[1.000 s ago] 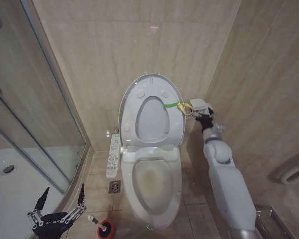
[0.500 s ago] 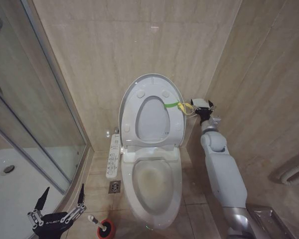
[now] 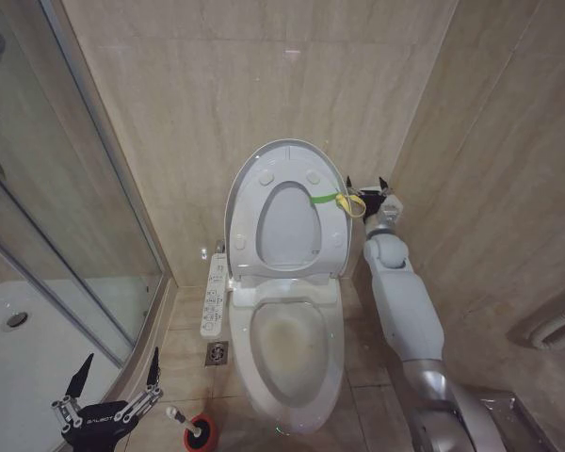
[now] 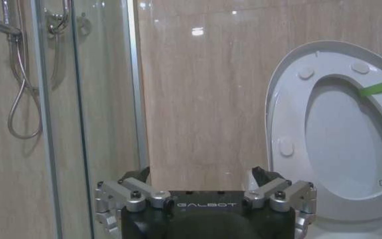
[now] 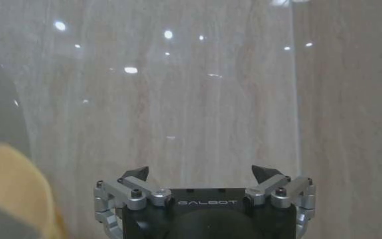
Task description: Open the toilet lid, clean the toilet bowl with a toilet brush, close the toilet lid, and flush.
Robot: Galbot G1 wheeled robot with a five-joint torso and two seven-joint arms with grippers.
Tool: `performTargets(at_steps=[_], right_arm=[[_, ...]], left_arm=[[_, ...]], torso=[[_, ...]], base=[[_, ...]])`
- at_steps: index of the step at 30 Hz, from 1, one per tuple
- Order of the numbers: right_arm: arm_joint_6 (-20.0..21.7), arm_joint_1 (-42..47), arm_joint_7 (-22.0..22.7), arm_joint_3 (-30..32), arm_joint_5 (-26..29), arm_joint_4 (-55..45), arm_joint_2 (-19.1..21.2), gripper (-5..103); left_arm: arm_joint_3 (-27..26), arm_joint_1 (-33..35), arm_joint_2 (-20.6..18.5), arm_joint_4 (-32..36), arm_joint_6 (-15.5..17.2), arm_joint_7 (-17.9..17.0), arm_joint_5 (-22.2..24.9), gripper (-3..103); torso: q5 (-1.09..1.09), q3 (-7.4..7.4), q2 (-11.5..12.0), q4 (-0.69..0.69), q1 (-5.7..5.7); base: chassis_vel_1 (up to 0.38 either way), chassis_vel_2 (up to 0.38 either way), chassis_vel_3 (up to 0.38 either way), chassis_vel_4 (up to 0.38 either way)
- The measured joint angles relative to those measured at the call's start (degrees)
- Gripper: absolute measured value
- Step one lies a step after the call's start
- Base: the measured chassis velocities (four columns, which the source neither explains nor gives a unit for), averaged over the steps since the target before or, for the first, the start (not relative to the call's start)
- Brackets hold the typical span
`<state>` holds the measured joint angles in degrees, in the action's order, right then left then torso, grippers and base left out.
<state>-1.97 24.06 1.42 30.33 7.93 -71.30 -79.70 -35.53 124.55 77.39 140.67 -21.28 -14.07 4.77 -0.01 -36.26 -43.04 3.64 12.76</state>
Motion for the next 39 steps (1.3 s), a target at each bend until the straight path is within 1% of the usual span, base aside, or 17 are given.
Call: performTargets(at_steps=[2, 5, 6, 9, 10, 12, 13, 19, 23, 24, 28, 29, 31, 33, 34, 36, 39], right_arm=[[0.4, -0.2, 0.0, -0.5, 0.8, 0.0, 0.2, 100], [3.1, -0.3, -0.1, -2.6, 5.2, -2.1, 1.3, 100], [3.1, -0.3, -0.1, -2.6, 5.2, -2.1, 1.3, 100], [9.1, 1.1, 0.3, -5.8, 12.6, -7.6, 3.6, 100], [9.1, 1.1, 0.3, -5.8, 12.6, -7.6, 3.6, 100], [11.4, 2.6, 0.5, -7.0, 15.4, -10.9, 5.4, 100], [12.1, 3.3, 0.5, -7.3, 16.3, -12.2, 6.0, 100], [14.3, 6.7, 0.9, -7.8, 19.6, -17.6, 8.7, 100], [16.6, 12.3, 1.3, -6.6, 23.9, -25.4, 12.8, 100], [16.6, 12.3, 1.3, -6.6, 23.9, -25.4, 12.8, 100], [18.5, 22.0, 2.1, -2.1, 29.1, -34.7, 16.5, 100], [18.5, 22.0, 2.1, -2.1, 29.1, -34.7, 16.5, 100], [19.7, 29.3, 3.2, 0.1, 31.6, -41.0, 17.6, 100], [21.0, 35.4, 4.4, 2.0, 33.8, -46.4, 17.8, 100], [21.0, 35.4, 4.4, 2.0, 33.8, -46.4, 17.8, 100], [21.3, 42.0, 5.8, 3.5, 34.8, -51.9, 17.6, 100], [21.2, 44.7, 6.9, 3.9, 34.6, -53.9, 17.2, 100]], left_arm=[[0.0, 0.0, 0.0, 0.0, 0.0, 0.0, 0.0, 100], [0.0, 0.0, 0.0, 0.0, 0.0, 0.0, 0.0, 100], [0.0, 0.0, 0.0, 0.0, 0.0, 0.0, 0.0, 100], [0.0, 0.0, 0.0, 0.0, 0.0, 0.0, 0.0, 100], [0.0, 0.0, 0.0, 0.0, 0.0, 0.0, 0.0, 100], [0.0, 0.0, 0.0, 0.0, 0.0, 0.0, 0.0, 100], [0.0, 0.0, 0.0, 0.0, 0.0, 0.0, 0.0, 100], [0.0, 0.0, 0.0, 0.0, 0.0, 0.0, 0.0, 100], [0.0, 0.0, 0.0, 0.0, 0.0, 0.0, 0.0, 100], [0.0, 0.0, 0.0, 0.0, 0.0, 0.0, 0.0, 100], [0.0, 0.0, 0.0, 0.0, 0.0, 0.0, 0.0, 100], [0.0, 0.0, 0.0, 0.0, 0.0, 0.0, 0.0, 100], [0.0, 0.0, 0.0, 0.0, 0.0, 0.0, 0.0, 100], [0.0, 0.0, 0.0, 0.0, 0.0, 0.0, 0.0, 100], [0.0, 0.0, 0.0, 0.0, 0.0, 0.0, 0.0, 100], [0.0, 0.0, 0.0, 0.0, 0.0, 0.0, 0.0, 100], [0.0, 0.0, 0.0, 0.0, 0.0, 0.0, 0.0, 100]], torso=[[0.00, 0.00, 0.0, 0.00, 0.00], [0.01, 0.00, 0.0, 0.00, 0.00], [0.01, 0.00, 0.0, 0.00, 0.00], [0.01, 0.00, 0.0, -0.01, 0.00], [0.01, 0.00, 0.0, -0.01, 0.00], [0.00, 0.01, 0.0, 0.08, 0.00], [0.00, 0.01, 0.0, 0.06, -0.01], [0.01, 0.01, 0.0, 0.02, -0.01], [0.02, 0.01, 0.0, -0.04, -0.01], [0.02, 0.01, 0.0, -0.04, -0.01], [0.01, 0.01, 0.0, -0.03, -0.01], [0.01, 0.01, 0.0, -0.03, -0.01], [0.02, 0.01, 0.0, 0.02, -0.01], [0.02, 0.01, 0.0, 0.01, -0.01], [0.02, 0.01, 0.0, 0.01, -0.01], [0.00, 0.02, 0.0, 0.02, -0.02], [0.01, 0.02, 0.0, 0.02, -0.02]], base=[[0.000, 0.000, 0.000, 0.000], [0.000, 0.000, 0.000, 0.000], [0.000, 0.000, 0.000, 0.000], [0.000, 0.000, 0.000, 0.000], [0.000, 0.000, 0.000, 0.000], [0.000, 0.000, 0.000, 0.000], [0.000, 0.000, 0.000, 0.000], [0.000, 0.000, 0.000, 0.000], [0.000, 0.000, 0.000, 0.000], [0.000, 0.000, 0.000, 0.000], [0.000, 0.000, 0.000, 0.000], [0.000, 0.000, 0.000, 0.000], [0.000, 0.000, 0.000, 0.000], [0.000, 0.000, 0.000, 0.000], [0.000, 0.000, 0.000, 0.000], [0.000, 0.000, 0.000, 0.000], [0.000, 0.000, 0.000, 0.000]])
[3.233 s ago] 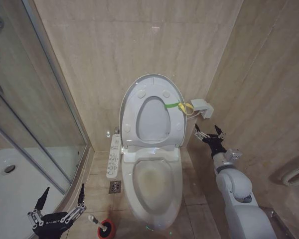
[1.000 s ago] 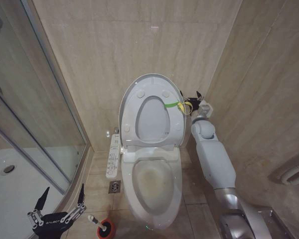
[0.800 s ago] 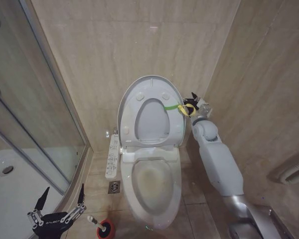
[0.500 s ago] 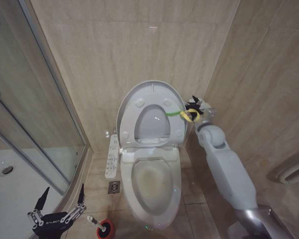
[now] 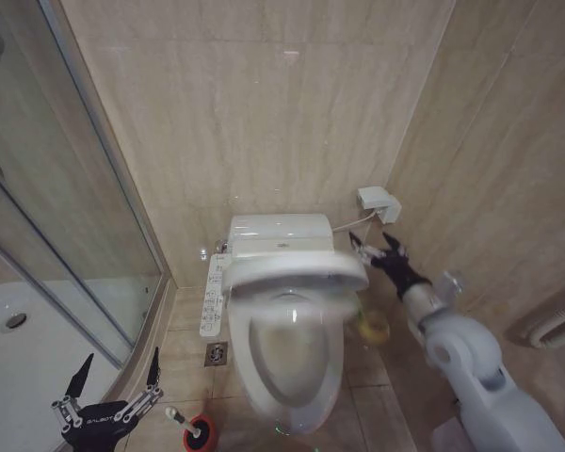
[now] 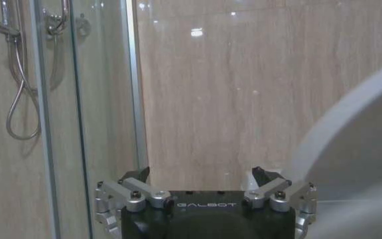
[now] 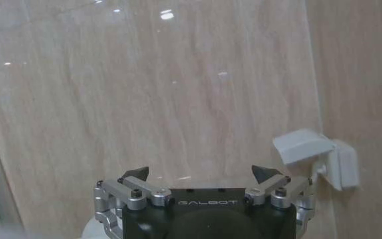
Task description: Open the toilet lid, clean the toilet bowl with a toilet brush, close the toilet lid, and flush.
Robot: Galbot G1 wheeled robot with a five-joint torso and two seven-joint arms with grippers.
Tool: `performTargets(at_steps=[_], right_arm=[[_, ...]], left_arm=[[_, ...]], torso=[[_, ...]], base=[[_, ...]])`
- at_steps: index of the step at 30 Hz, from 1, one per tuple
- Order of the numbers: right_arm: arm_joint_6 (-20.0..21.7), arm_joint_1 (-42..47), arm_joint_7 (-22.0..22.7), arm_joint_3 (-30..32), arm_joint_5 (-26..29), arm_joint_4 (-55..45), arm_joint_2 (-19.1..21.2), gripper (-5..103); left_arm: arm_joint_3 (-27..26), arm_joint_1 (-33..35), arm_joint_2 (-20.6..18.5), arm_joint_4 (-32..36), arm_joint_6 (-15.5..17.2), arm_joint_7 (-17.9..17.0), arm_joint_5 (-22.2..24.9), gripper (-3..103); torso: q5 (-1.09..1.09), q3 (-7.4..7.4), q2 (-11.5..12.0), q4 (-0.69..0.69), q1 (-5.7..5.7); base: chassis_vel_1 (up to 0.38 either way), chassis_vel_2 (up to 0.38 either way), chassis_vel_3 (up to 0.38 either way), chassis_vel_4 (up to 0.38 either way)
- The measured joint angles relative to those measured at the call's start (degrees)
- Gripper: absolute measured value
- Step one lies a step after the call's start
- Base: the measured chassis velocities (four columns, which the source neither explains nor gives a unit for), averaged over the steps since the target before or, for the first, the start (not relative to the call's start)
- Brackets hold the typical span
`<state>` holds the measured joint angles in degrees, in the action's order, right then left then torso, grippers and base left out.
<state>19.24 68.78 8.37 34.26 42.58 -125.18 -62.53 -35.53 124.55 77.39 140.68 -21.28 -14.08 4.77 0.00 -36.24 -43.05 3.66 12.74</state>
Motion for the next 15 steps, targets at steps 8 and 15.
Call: performTargets(at_steps=[8, 15], right_arm=[[-0.7, -2.1, 4.8, 0.8, -7.0, 0.2, -0.8, 100], [-0.5, 1.7, 6.8, 0.8, -9.6, -1.0, -2.9, 100]], left_arm=[[0.0, 0.0, 0.0, 0.0, 0.0, 0.0, 0.0, 100], [0.0, 0.0, 0.0, 0.0, 0.0, 0.0, 0.0, 100]], torso=[[-0.01, -0.01, 0.0, -0.04, 0.01], [0.00, -0.01, 0.0, -0.01, 0.01]], base=[[0.000, 0.000, 0.000, 0.000], [0.000, 0.000, 0.000, 0.000]])
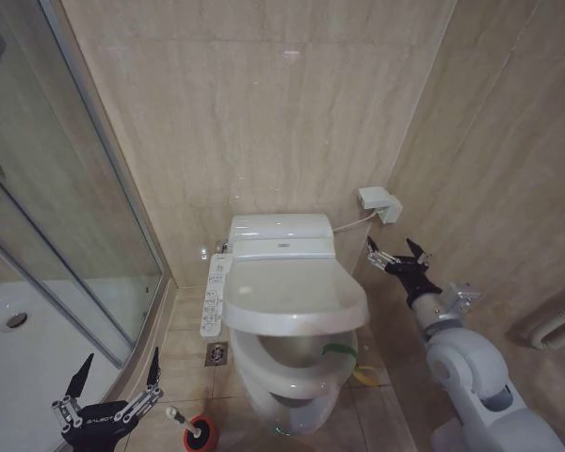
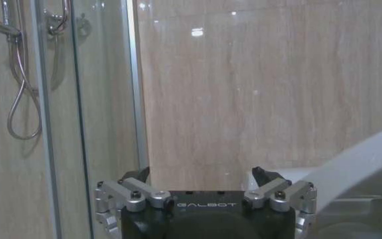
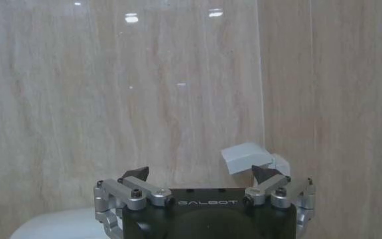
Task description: Open the toilet lid, clean the toilet bowl with a toilet brush, close the toilet lid, and flush.
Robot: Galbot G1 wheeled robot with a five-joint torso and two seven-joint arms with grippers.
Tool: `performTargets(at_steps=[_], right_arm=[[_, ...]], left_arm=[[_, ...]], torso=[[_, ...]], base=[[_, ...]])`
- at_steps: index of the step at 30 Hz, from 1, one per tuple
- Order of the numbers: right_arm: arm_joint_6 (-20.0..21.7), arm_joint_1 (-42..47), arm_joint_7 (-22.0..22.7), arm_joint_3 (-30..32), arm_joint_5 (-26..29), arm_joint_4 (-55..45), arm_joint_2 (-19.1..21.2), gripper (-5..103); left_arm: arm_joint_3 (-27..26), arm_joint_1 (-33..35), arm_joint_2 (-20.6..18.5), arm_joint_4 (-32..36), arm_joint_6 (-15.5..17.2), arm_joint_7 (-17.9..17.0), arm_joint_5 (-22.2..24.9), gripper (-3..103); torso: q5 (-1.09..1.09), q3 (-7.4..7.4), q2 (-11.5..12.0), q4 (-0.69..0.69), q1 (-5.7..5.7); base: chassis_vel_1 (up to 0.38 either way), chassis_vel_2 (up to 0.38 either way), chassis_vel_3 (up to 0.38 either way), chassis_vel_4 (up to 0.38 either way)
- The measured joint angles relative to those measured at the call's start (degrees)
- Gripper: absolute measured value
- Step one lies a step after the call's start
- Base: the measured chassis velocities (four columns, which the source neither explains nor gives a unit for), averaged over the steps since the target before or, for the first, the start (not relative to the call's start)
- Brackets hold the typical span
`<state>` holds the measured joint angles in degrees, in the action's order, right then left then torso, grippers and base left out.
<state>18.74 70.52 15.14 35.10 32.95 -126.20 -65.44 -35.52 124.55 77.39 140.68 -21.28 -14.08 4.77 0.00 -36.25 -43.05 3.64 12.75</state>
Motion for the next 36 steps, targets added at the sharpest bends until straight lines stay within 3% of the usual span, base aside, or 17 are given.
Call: performTargets(at_steps=[10, 12, 19, 21, 26, 36], right_arm=[[1.0, 6.5, 1.8, 0.2, -1.1, -3.6, -2.3, 100], [0.5, 9.4, 1.9, 0.5, -2.4, -4.9, -4.2, 100], [-2.8, 14.6, -2.2, -0.4, -10.3, -6.7, -8.6, 100], [-5.4, 17.2, -5.5, -0.6, -14.6, -7.2, -10.2, 100], [-7.7, 22.7, -10.9, -0.3, -17.7, -9.1, -10.9, 100], [-8.8, 28.2, -10.7, -0.2, -20.7, -10.1, -14.4, 100]], left_arm=[[0.0, 0.0, 0.0, 0.0, 0.0, 0.0, 0.0, 100], [0.0, 0.0, 0.0, 0.0, 0.0, 0.0, 0.0, 100], [0.0, 0.0, 0.0, 0.0, 0.0, 0.0, 0.0, 100], [0.0, 0.0, 0.0, 0.0, 0.0, 0.0, 0.0, 100], [0.0, 0.0, 0.0, 0.0, 0.0, 0.0, 0.0, 100], [0.0, 0.0, 0.0, 0.0, 0.0, 0.0, 0.0, 100]], torso=[[0.00, 0.00, 0.0, 0.00, 0.00], [0.00, 0.00, 0.0, 0.01, 0.00], [-0.01, 0.00, 0.0, 0.00, 0.00], [0.00, 0.00, 0.0, 0.00, 0.00], [-0.01, 0.00, 0.0, 0.00, 0.00], [-0.01, 0.00, 0.0, 0.00, 0.00]], base=[[0.000, 0.000, 0.000, 0.000], [0.000, 0.000, 0.000, 0.000], [0.000, 0.000, 0.000, 0.000], [0.000, 0.000, 0.000, 0.000], [0.000, 0.000, 0.000, 0.000], [0.000, 0.000, 0.000, 0.000]])
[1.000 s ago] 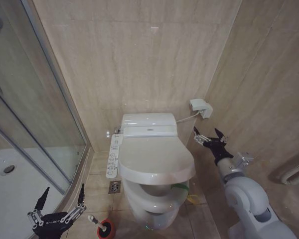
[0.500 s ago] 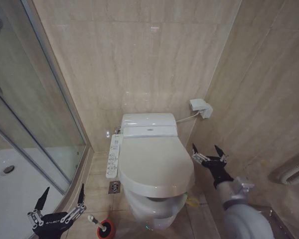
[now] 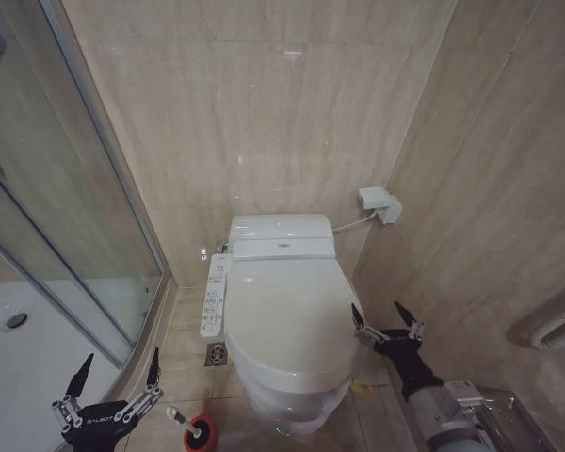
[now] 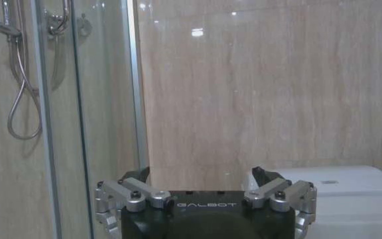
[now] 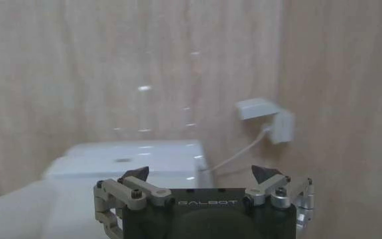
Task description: Open the toilet lid, clean the toilet bowl with a toilet brush, close the toilet lid, and flush.
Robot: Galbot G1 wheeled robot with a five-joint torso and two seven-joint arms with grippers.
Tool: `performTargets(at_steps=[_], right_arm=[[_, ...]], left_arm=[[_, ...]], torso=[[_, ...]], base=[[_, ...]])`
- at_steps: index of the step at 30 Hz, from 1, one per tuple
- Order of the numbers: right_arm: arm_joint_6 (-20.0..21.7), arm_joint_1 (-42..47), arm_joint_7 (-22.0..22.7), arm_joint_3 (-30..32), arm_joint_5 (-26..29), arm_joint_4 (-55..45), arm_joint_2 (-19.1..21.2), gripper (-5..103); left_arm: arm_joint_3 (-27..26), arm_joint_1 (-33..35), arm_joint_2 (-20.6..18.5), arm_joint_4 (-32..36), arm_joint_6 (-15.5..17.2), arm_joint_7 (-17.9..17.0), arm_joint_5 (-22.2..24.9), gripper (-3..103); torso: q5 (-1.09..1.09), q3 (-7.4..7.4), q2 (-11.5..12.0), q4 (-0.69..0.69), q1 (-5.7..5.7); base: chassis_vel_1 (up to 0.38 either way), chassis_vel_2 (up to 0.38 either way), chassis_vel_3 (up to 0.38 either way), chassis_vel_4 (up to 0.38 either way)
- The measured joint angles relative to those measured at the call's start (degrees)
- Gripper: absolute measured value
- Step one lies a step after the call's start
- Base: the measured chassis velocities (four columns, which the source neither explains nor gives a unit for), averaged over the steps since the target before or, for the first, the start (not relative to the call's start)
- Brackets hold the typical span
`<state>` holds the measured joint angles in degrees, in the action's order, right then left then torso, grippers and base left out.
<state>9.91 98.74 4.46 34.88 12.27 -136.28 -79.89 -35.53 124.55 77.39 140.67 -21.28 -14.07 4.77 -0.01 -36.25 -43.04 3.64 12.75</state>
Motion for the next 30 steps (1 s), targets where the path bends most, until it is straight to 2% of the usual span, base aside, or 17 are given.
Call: performTargets(at_steps=[2, 5, 9, 14, 20, 25, 30], right_arm=[[0.8, 1.0, 1.5, 0.8, -3.3, -0.9, -1.6, 100], [1.2, 2.3, 2.8, 1.3, -4.0, -2.3, -2.4, 100], [1.7, 3.6, 4.0, 1.9, -3.7, -4.7, -3.1, 100], [4.0, 3.7, 6.2, 2.1, -0.5, -7.1, -3.4, 100], [3.3, 2.8, 5.6, 3.7, -0.3, -6.7, -1.2, 100], [2.5, 1.9, 4.5, 5.3, -1.1, -4.3, -1.1, 100], [-0.9, 1.6, 1.4, 6.3, -0.9, 0.7, -2.6, 100]], left_arm=[[0.0, 0.0, 0.0, 0.0, 0.0, 0.0, 0.0, 100], [0.0, 0.0, 0.0, 0.0, 0.0, 0.0, 0.0, 100], [0.0, 0.0, 0.0, 0.0, 0.0, 0.0, 0.0, 100], [0.0, 0.0, 0.0, 0.0, 0.0, 0.0, 0.0, 100], [0.0, 0.0, 0.0, 0.0, 0.0, 0.0, 0.0, 100], [0.0, 0.0, 0.0, 0.0, 0.0, 0.0, 0.0, 100], [0.0, 0.0, 0.0, 0.0, 0.0, 0.0, 0.0, 100]], torso=[[0.00, 0.00, 0.0, 0.00, 0.00], [0.00, 0.00, 0.0, 0.00, 0.00], [0.00, 0.00, 0.0, 0.00, 0.00], [0.01, 0.00, 0.0, 0.00, 0.00], [0.00, 0.00, 0.0, -0.01, 0.00], [0.01, 0.00, 0.0, 0.00, 0.01], [0.01, 0.00, 0.0, 0.00, 0.01]], base=[[0.000, 0.000, 0.000, 0.000], [0.000, 0.000, 0.000, 0.000], [0.000, 0.000, 0.000, 0.000], [0.000, 0.000, 0.000, 0.000], [0.000, 0.000, 0.000, 0.000], [0.000, 0.000, 0.000, 0.000], [0.000, 0.000, 0.000, 0.000]])
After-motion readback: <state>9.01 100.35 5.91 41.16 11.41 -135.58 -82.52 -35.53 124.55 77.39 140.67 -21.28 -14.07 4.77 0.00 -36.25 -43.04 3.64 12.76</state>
